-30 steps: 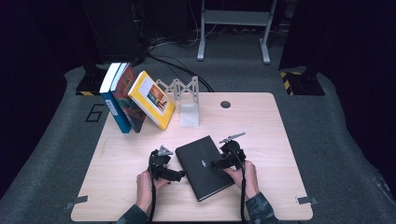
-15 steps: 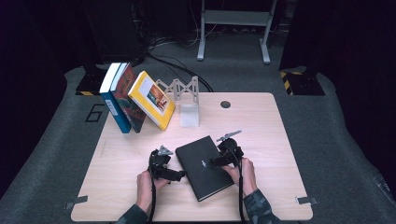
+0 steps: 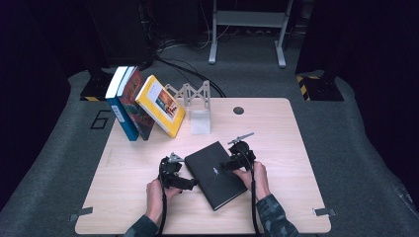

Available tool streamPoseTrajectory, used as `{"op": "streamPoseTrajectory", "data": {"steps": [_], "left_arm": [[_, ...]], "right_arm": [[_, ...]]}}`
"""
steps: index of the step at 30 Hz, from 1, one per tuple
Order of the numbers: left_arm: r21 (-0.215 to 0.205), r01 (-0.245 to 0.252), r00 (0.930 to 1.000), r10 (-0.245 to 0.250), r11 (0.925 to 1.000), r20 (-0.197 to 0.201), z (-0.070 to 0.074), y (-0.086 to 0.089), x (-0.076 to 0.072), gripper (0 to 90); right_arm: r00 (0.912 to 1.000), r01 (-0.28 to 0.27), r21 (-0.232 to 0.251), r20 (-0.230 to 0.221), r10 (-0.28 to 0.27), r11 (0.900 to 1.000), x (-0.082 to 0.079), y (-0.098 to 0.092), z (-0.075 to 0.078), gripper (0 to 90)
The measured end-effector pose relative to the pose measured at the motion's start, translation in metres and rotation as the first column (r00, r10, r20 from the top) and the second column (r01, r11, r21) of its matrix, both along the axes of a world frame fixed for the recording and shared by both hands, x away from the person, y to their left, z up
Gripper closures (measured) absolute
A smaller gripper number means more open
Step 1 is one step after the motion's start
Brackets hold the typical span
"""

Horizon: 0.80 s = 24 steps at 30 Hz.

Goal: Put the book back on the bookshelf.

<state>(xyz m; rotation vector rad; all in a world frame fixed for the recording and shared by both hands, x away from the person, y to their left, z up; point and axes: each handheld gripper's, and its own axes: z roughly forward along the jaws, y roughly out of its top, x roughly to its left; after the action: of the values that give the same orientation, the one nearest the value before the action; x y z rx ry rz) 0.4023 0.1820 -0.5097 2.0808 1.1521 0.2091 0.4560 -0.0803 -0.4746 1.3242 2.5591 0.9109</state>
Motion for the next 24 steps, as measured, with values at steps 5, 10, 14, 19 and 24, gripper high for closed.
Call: {"op": "streamPoseTrajectory", "data": {"steps": [5,10,14,19,24], "left_arm": [[0.027,0.003,1.0,-0.003,0.9996,0.005,0.002,-0.003,0.001,0.0],[-0.005,-0.003,1.0,0.003,1.0,-0.009,0.0,-0.002,0.006,0.0],[-0.02,-0.014,0.9998,0.013,0.9997,-0.013,-0.001,-0.001,0.009,0.0],[-0.029,-0.01,0.9998,0.01,0.9995,-0.016,-0.001,-0.001,0.012,0.0],[-0.053,-0.004,0.9995,0.003,0.9986,-0.03,-0.002,0.002,0.016,0.0]], "right_arm": [[0.9999,-0.008,0.004,0.015,0.008,1.0,0.005,0.001,-0.001,42.1],[0.9995,-0.001,0.002,0.031,0.0,1.0,0.009,0.004,-0.001,42.5],[0.9996,0.005,-0.012,0.027,-0.004,1.0,0.014,0.009,0.001,42.8],[0.9995,0.009,-0.014,0.031,-0.009,1.0,0.019,0.012,0.001,43.0],[0.9985,0.003,0.004,0.054,-0.004,1.0,0.024,0.011,-0.001,43.0]]}}
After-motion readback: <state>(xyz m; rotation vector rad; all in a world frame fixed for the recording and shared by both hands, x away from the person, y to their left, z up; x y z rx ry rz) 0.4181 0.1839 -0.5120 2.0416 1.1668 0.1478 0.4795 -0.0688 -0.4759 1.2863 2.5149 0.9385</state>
